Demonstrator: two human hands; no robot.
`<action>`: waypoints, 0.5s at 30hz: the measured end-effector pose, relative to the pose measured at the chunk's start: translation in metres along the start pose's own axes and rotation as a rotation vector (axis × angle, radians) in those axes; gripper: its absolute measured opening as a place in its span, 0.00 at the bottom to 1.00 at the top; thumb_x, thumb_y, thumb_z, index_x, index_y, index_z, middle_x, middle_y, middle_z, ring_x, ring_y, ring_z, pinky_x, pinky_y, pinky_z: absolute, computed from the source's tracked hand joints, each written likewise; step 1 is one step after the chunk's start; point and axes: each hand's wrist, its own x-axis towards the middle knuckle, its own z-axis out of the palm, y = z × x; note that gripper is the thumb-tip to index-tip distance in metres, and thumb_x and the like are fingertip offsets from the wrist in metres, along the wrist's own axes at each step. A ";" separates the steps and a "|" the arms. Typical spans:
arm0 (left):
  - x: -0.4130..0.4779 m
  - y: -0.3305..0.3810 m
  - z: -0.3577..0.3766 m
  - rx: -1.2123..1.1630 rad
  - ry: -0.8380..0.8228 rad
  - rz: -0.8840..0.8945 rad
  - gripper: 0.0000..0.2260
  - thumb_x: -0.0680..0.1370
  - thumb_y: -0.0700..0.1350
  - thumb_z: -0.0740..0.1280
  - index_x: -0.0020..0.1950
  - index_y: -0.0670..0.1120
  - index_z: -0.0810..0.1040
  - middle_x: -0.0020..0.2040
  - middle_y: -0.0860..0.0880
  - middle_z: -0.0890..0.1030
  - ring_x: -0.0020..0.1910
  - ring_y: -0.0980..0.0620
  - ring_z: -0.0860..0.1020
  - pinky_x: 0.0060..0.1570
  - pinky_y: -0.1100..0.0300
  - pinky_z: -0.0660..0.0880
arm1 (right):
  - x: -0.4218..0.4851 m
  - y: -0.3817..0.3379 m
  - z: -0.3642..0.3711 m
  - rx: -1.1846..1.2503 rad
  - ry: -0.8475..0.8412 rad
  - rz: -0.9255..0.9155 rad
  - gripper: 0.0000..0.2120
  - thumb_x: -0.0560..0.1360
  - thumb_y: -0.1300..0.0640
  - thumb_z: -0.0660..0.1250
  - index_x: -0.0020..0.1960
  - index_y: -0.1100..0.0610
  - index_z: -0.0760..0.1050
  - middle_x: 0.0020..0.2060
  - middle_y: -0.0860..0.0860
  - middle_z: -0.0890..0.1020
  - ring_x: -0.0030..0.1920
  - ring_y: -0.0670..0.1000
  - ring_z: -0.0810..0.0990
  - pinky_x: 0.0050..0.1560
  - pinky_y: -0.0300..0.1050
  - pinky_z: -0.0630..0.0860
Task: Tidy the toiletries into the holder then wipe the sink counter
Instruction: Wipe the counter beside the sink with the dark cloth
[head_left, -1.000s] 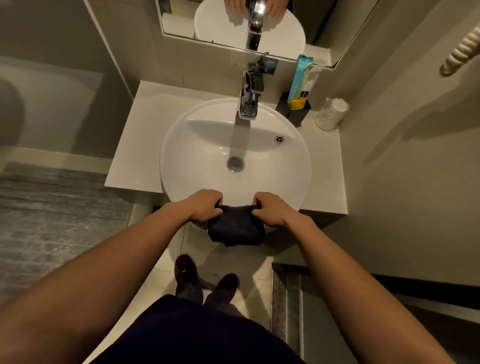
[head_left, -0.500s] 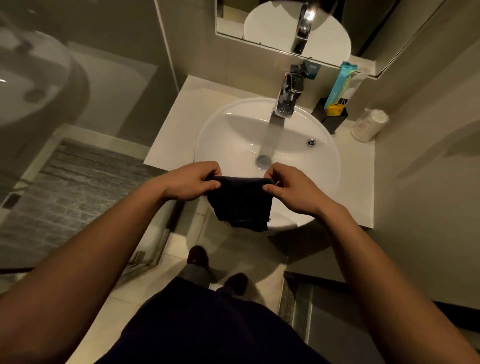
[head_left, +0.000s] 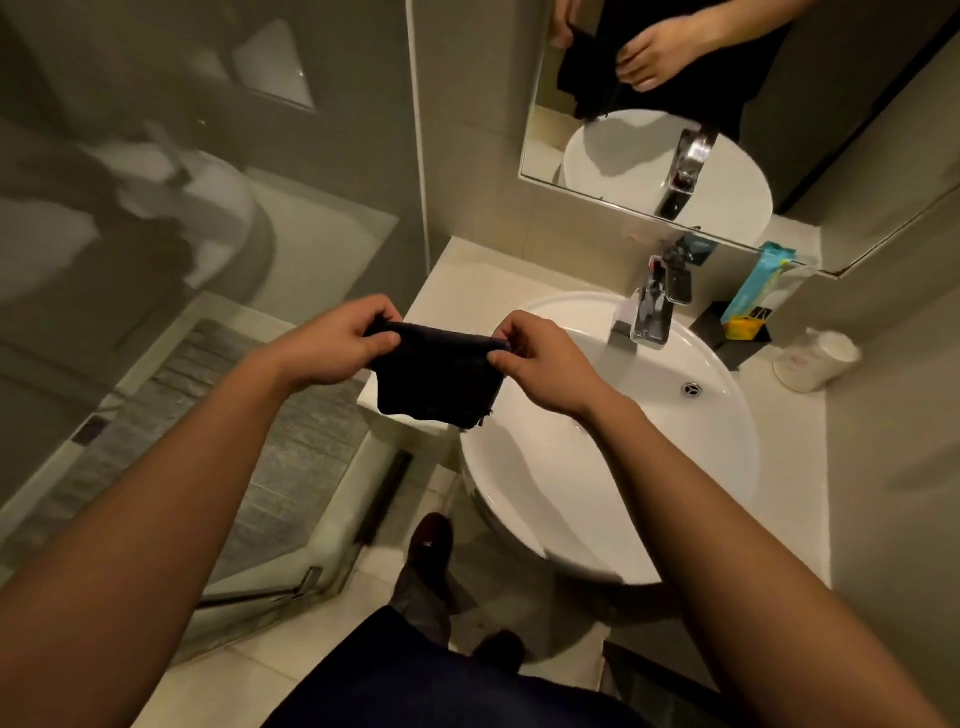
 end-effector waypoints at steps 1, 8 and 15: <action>0.008 -0.003 -0.006 -0.025 0.018 -0.013 0.03 0.82 0.38 0.64 0.51 0.45 0.75 0.42 0.49 0.78 0.41 0.54 0.75 0.45 0.56 0.74 | 0.012 -0.002 0.001 -0.003 0.008 0.007 0.02 0.79 0.58 0.68 0.49 0.55 0.75 0.42 0.48 0.79 0.41 0.48 0.75 0.41 0.42 0.71; 0.076 -0.031 -0.030 -0.073 0.120 -0.053 0.06 0.83 0.41 0.61 0.49 0.52 0.73 0.43 0.50 0.77 0.43 0.52 0.75 0.49 0.49 0.77 | 0.086 -0.001 0.011 0.015 0.073 0.105 0.03 0.78 0.60 0.68 0.47 0.55 0.74 0.43 0.50 0.81 0.44 0.53 0.77 0.42 0.47 0.73; 0.165 -0.039 -0.037 -0.031 0.177 -0.105 0.03 0.83 0.42 0.59 0.51 0.48 0.71 0.40 0.49 0.75 0.39 0.50 0.72 0.42 0.52 0.71 | 0.165 0.019 0.002 0.070 0.115 0.210 0.07 0.76 0.60 0.68 0.43 0.52 0.72 0.44 0.54 0.83 0.47 0.58 0.81 0.50 0.55 0.78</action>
